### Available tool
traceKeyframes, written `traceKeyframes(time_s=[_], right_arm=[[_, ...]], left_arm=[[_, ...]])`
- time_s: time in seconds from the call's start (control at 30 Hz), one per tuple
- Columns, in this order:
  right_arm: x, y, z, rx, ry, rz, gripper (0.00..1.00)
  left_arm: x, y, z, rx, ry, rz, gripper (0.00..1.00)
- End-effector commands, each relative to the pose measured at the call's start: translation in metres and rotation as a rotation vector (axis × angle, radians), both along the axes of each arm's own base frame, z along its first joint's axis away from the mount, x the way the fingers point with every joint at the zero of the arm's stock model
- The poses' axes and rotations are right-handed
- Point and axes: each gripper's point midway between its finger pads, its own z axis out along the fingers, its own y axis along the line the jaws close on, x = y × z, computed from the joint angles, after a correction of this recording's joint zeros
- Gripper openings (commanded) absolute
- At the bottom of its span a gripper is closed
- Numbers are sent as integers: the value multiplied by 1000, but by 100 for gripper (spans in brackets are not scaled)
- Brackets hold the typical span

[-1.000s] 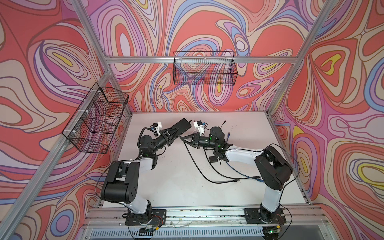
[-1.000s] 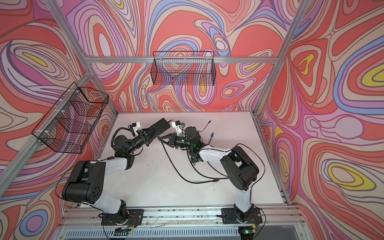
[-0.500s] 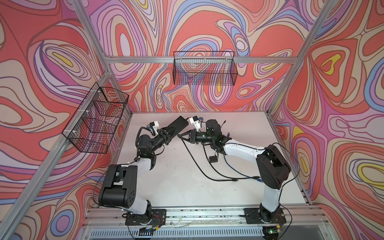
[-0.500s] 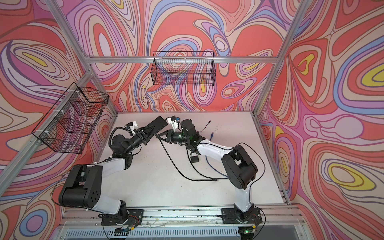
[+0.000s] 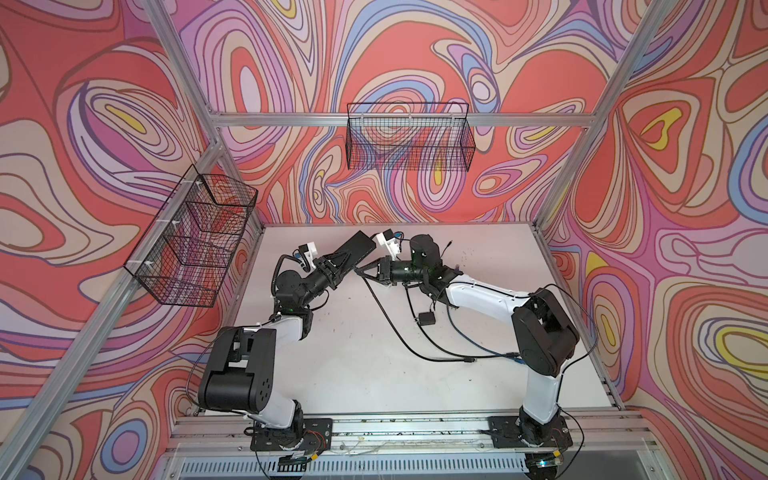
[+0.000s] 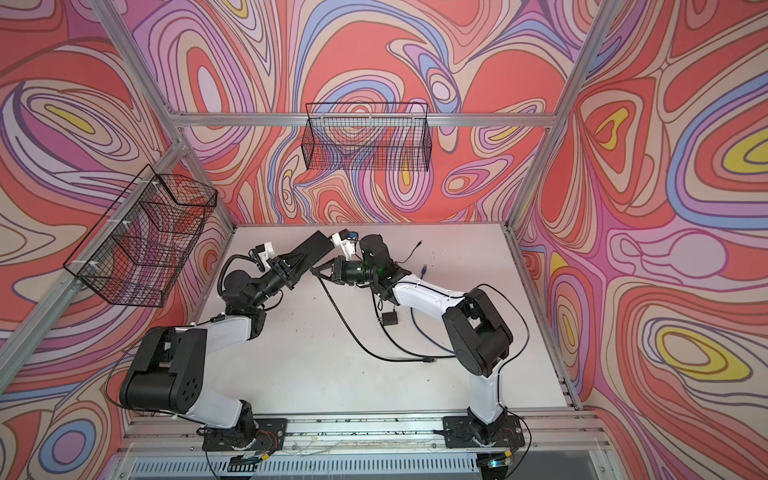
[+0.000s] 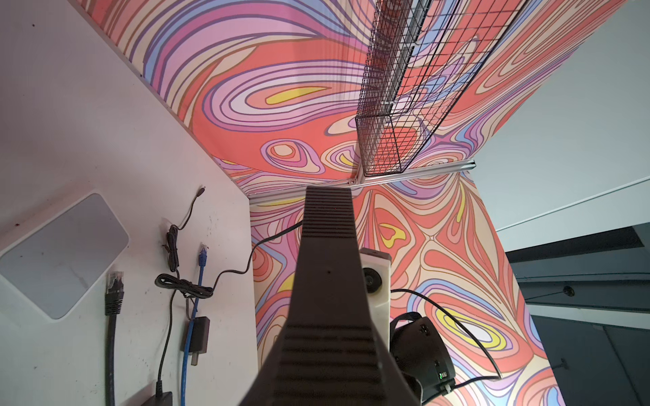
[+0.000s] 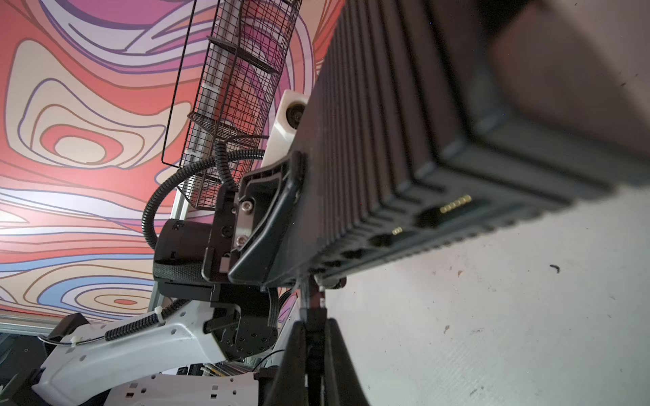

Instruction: Insert the plug into the switch port

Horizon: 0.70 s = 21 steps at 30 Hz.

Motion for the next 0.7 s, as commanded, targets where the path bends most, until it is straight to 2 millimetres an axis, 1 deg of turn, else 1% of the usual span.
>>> traceKeyframes(time_s=[0.0, 0.13, 0.33, 0.43, 0.53, 0.57, 0.67], right_arm=[[35, 6, 28, 29, -171, -143, 0], [32, -2, 11, -34, -153, -159, 0], [13, -22, -23, -105, -100, -177, 5], [2, -32, -40, -135, -60, -179, 17], [-8, -44, -66, -201, -11, -193, 24], [-13, -52, -64, -216, -12, -206, 25], [-26, -70, -74, -270, -3, -233, 29]], left_arm=[[-74, -70, -2, 49, -52, -438, 5], [-62, -67, -15, 89, 0, -397, 5], [-38, -47, -33, 191, 72, -297, 4], [-24, -37, -42, 246, 88, -257, 4], [-12, -31, -43, 246, 82, -230, 4], [-8, -30, -41, 241, 74, -224, 4], [-1, -29, -37, 239, 66, -214, 4]])
